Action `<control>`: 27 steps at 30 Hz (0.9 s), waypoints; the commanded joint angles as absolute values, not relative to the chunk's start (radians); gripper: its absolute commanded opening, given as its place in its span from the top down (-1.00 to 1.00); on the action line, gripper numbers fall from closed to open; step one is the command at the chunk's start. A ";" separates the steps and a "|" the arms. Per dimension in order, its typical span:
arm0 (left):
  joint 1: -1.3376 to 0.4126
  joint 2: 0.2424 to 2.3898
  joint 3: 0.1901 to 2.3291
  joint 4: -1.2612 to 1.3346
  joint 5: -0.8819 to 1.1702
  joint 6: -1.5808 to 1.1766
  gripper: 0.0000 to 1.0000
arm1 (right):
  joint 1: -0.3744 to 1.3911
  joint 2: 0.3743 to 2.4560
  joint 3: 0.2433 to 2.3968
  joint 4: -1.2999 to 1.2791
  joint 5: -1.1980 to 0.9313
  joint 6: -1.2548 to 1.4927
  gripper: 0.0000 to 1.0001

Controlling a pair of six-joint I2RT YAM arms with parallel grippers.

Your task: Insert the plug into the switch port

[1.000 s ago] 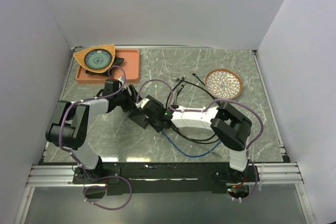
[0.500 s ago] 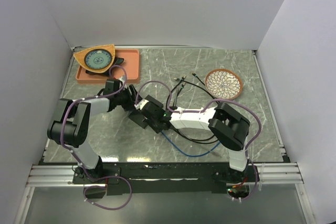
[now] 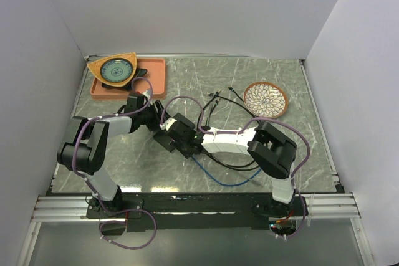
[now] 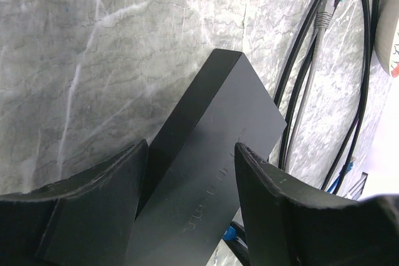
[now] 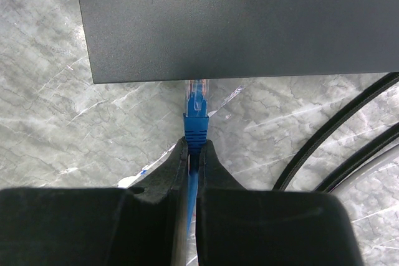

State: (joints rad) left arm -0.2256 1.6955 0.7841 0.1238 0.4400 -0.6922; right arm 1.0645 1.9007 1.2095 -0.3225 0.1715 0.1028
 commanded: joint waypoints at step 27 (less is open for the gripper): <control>-0.256 1.709 0.764 0.046 0.359 -0.707 -0.34 | 1.074 1.825 1.132 -0.181 0.130 0.071 1.00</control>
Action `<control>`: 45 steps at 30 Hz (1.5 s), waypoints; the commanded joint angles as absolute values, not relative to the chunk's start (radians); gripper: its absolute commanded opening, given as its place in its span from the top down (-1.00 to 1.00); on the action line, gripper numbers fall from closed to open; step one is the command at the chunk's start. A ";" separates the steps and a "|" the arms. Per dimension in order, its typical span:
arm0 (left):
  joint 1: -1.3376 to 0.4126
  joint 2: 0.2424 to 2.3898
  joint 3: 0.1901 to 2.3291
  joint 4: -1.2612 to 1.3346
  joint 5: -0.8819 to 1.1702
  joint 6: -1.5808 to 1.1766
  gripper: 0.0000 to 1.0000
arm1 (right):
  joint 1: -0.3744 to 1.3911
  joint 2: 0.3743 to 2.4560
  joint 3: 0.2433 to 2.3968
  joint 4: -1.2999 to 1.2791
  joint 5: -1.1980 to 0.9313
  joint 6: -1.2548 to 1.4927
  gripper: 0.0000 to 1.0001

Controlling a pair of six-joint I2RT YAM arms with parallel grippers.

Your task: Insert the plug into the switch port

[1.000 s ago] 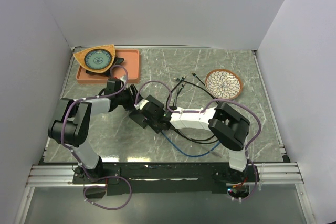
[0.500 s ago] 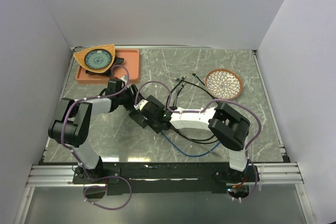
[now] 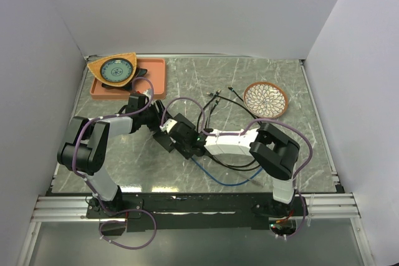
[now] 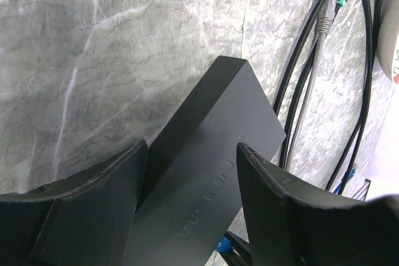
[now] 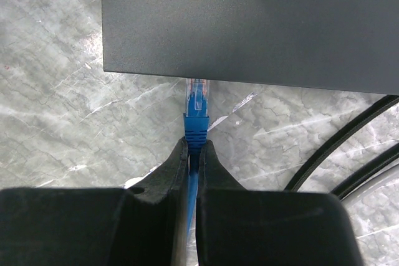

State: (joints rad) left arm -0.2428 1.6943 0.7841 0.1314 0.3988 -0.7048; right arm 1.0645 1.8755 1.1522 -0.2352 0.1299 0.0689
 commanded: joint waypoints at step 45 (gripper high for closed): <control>-0.295 1.641 0.650 0.103 0.397 -0.761 -0.07 | 1.026 1.939 1.331 -0.161 0.203 0.199 1.00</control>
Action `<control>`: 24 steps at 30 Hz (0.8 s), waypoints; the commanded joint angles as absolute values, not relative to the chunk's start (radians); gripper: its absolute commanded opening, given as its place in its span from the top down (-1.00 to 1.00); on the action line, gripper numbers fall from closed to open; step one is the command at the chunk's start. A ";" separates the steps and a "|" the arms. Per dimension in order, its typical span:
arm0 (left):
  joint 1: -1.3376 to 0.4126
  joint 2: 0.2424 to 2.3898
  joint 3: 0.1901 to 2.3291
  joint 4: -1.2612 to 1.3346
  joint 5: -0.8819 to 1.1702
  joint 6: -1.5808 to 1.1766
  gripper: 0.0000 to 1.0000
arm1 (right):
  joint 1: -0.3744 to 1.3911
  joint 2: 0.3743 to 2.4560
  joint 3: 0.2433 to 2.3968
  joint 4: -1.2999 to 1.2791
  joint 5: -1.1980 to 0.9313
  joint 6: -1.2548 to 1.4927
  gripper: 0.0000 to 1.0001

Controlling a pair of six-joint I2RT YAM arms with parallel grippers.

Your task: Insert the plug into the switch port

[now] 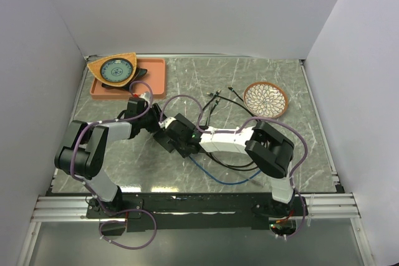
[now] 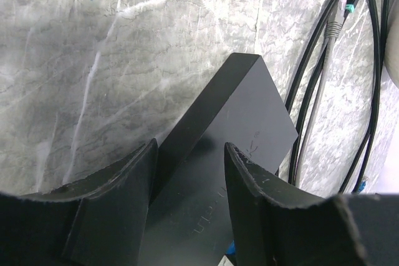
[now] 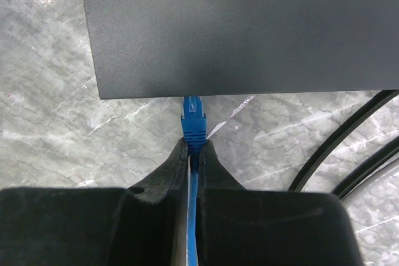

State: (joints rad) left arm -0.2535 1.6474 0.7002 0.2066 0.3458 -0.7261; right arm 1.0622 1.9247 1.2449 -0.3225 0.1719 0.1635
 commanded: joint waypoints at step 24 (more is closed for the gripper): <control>-0.362 1.594 0.623 0.087 0.373 -0.804 -0.02 | 0.996 2.019 1.525 -0.124 0.135 0.146 1.00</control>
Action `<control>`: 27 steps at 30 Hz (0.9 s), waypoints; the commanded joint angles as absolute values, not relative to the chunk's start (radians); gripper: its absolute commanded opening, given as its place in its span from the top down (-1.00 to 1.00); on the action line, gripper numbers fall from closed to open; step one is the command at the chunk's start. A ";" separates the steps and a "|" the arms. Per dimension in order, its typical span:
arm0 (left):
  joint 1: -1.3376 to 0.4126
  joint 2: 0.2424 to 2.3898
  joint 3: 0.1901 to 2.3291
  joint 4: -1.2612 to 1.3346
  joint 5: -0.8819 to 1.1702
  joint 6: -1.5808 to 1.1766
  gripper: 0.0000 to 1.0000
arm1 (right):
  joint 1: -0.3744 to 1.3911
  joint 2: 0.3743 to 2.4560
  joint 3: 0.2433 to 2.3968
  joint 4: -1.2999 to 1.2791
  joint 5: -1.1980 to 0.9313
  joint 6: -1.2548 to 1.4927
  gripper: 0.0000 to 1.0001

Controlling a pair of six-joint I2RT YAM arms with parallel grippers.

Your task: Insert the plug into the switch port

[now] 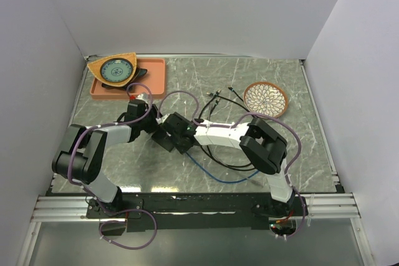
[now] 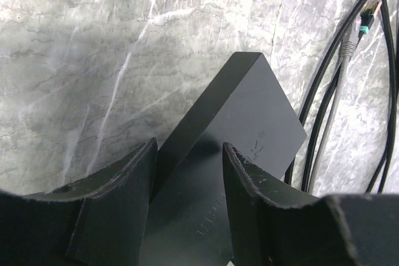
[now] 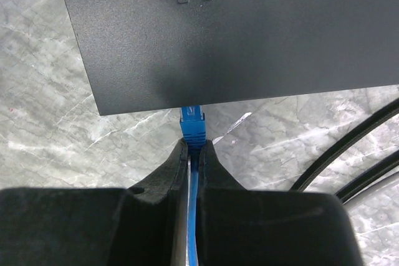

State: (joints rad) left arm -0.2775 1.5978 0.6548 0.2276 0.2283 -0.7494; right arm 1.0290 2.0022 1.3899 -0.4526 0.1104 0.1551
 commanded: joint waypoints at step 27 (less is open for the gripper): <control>-0.446 1.600 0.610 0.146 0.393 -0.864 -0.02 | 0.956 2.095 1.689 -0.106 0.023 0.189 1.00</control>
State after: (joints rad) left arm -0.3183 1.5921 0.6415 0.2680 0.1249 -0.7609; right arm 0.9745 2.0838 1.5394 -0.6006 0.0315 0.1658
